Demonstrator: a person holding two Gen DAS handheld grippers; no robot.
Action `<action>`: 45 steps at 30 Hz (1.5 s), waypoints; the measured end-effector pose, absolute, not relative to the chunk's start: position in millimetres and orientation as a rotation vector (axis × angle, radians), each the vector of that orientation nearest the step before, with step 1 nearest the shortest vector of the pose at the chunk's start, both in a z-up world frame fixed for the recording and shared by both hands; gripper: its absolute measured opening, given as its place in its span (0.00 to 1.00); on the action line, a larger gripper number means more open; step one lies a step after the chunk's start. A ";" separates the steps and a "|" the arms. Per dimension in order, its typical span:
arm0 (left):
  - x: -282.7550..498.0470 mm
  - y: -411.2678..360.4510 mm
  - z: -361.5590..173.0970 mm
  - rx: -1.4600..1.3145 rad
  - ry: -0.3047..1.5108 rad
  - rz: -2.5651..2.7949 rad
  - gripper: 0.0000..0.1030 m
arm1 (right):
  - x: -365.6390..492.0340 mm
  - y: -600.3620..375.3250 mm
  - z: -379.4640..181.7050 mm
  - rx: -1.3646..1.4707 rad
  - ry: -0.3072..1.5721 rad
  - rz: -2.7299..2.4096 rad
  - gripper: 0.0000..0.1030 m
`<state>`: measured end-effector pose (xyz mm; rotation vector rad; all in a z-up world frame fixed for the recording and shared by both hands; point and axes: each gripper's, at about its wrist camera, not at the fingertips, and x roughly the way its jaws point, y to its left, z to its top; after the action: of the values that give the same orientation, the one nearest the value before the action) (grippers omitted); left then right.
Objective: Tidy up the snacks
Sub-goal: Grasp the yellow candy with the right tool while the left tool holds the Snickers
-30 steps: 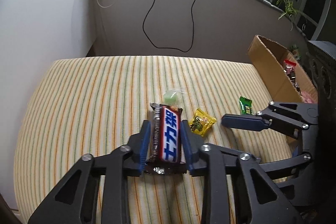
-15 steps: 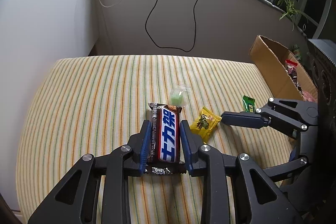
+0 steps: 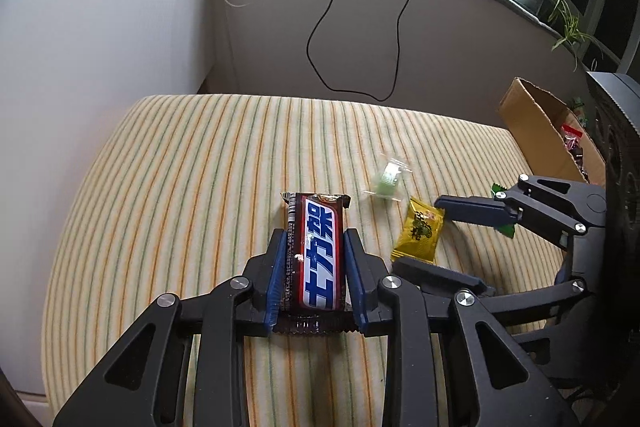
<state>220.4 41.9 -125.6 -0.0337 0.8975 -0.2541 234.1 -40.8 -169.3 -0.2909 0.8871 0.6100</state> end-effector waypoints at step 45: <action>205.4 50.7 -115.3 -0.069 0.861 -0.255 0.26 | 253.7 -52.5 -168.0 -0.174 0.916 0.514 0.16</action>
<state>205.4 50.7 -115.3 -0.0691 0.8606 -0.2547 253.7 -52.5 -168.0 -0.1743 0.9159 0.5144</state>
